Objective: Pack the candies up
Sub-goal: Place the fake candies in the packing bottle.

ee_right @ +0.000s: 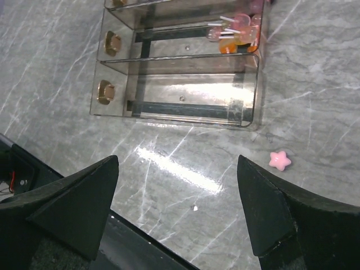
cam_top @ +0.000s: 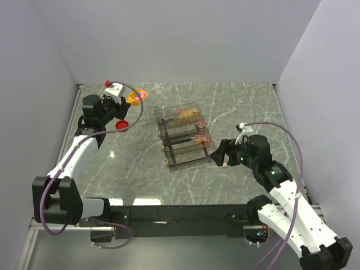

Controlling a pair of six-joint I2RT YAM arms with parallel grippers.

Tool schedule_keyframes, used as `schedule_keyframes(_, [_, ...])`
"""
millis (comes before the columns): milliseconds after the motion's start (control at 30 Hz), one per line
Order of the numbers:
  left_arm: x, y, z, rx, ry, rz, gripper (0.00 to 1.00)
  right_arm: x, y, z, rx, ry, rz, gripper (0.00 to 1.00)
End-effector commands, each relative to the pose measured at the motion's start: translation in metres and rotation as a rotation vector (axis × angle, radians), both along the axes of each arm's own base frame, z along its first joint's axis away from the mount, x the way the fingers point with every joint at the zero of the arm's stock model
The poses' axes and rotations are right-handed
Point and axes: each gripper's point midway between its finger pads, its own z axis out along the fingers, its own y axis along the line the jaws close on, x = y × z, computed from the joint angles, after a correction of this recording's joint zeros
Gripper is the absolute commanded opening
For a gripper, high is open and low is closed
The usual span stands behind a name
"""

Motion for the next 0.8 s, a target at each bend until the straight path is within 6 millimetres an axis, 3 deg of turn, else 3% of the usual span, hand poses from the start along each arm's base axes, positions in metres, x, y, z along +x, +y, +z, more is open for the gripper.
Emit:
schedule_keyframes(0, [0.011,0.0,0.026,0.071,-0.079,-0.042,0.02,0.002,0.006,0.012,0.019,-0.065,0.029,0.92])
schedule_keyframes(400, [0.017,0.0,0.008,0.155,-0.018,-0.083,0.04,0.0,0.008,0.01,0.013,-0.071,0.048,0.92])
schedule_keyframes(767, [0.021,0.006,0.011,0.218,-0.01,-0.076,0.04,-0.002,0.006,0.009,0.005,-0.075,0.047,0.92])
